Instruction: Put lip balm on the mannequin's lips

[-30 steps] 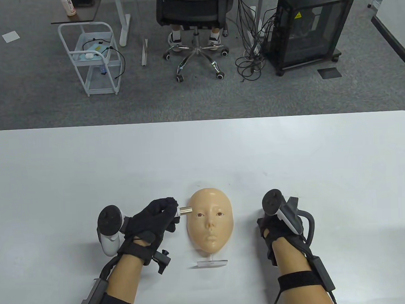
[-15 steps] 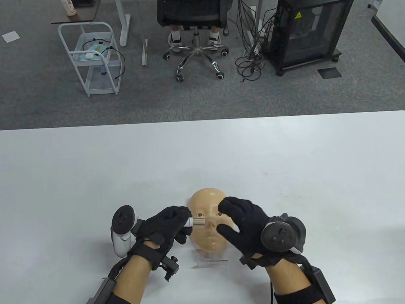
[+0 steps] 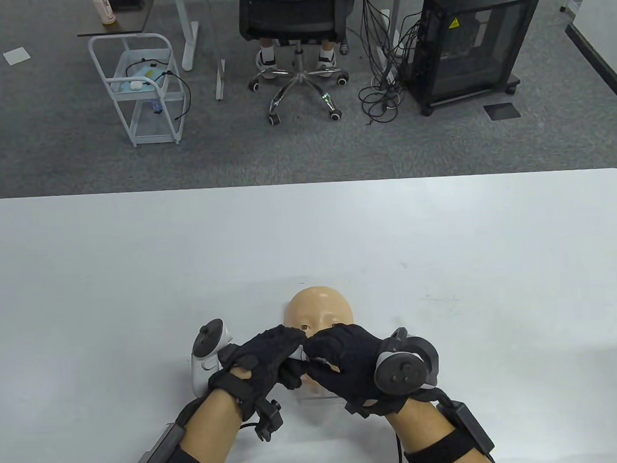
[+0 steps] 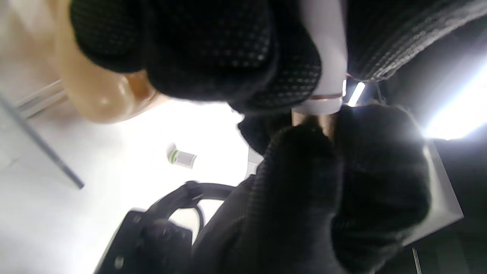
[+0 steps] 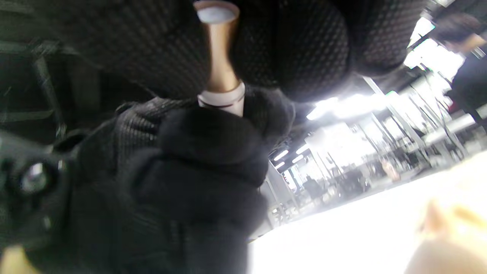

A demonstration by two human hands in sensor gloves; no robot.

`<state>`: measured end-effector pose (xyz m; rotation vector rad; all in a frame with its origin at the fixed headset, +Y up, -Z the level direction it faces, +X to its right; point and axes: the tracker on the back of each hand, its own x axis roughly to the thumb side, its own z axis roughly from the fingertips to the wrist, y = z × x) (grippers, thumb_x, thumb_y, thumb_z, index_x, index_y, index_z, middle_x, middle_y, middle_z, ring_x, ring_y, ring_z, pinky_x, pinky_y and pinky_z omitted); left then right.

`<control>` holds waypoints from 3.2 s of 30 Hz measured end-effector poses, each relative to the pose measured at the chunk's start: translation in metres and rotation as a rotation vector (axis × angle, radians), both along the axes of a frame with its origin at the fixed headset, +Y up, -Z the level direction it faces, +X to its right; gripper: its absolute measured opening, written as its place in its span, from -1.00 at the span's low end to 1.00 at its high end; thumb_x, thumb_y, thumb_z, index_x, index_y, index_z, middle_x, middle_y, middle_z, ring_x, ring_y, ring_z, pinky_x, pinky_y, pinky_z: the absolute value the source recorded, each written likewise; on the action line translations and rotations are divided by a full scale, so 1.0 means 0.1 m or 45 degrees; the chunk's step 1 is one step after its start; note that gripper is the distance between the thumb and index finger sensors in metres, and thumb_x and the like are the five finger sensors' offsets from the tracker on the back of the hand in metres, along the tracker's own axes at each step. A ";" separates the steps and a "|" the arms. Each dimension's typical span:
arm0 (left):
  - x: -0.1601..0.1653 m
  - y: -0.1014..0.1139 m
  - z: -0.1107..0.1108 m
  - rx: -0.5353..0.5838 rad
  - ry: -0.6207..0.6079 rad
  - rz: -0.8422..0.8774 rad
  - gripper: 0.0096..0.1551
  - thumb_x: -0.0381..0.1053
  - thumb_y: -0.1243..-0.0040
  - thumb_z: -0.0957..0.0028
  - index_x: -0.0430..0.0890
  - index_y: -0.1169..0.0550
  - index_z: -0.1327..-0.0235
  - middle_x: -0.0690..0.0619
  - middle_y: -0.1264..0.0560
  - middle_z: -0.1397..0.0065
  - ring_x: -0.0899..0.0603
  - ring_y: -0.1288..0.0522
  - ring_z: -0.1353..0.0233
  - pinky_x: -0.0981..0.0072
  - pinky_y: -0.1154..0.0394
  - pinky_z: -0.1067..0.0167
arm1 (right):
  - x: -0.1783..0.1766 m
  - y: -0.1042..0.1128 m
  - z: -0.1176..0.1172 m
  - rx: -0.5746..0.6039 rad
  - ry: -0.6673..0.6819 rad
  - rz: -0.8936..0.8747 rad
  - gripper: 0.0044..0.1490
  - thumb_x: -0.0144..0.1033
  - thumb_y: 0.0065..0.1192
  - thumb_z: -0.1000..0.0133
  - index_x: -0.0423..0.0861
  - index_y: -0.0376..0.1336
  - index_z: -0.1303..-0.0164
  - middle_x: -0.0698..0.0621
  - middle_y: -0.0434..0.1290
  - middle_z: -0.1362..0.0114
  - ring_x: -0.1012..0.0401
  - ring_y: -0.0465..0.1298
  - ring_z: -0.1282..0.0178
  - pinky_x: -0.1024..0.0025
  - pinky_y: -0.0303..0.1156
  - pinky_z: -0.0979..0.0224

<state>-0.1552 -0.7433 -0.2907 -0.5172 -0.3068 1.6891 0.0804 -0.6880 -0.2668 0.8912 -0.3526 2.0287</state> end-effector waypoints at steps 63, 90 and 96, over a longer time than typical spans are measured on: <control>0.25 0.25 0.11 1.056 0.103 -0.857 -0.46 0.21 -0.51 -0.17 -0.04 -0.56 -0.24 -0.14 -0.66 0.06 -0.10 -0.62 0.29 -0.21 -0.50 -0.09 | 0.13 -0.85 -0.98 -0.988 -0.572 0.282 0.34 0.44 0.43 -0.03 -0.05 -0.20 -0.68 -0.25 -0.01 -0.76 -0.27 0.09 -0.69 -0.26 -0.01 -0.53; 0.45 0.22 0.22 1.219 0.081 -1.130 -0.44 0.22 -0.48 -0.16 -0.06 -0.56 -0.25 -0.13 -0.67 0.03 -0.12 -0.64 0.27 -0.22 -0.50 -0.08 | 0.14 -0.86 -0.97 -0.957 -0.564 0.268 0.29 0.40 0.45 -0.03 -0.06 -0.12 -0.68 -0.25 0.06 -0.74 -0.24 0.15 -0.67 -0.27 0.00 -0.54; 0.42 0.23 0.22 1.200 0.118 -1.137 -0.44 0.22 -0.48 -0.16 -0.07 -0.56 -0.25 -0.13 -0.67 0.03 -0.13 -0.64 0.28 -0.22 -0.50 -0.08 | 0.14 -0.86 -0.97 -0.955 -0.572 0.269 0.29 0.40 0.45 -0.02 -0.06 -0.11 -0.68 -0.25 0.07 -0.74 -0.24 0.16 -0.67 -0.27 0.01 -0.53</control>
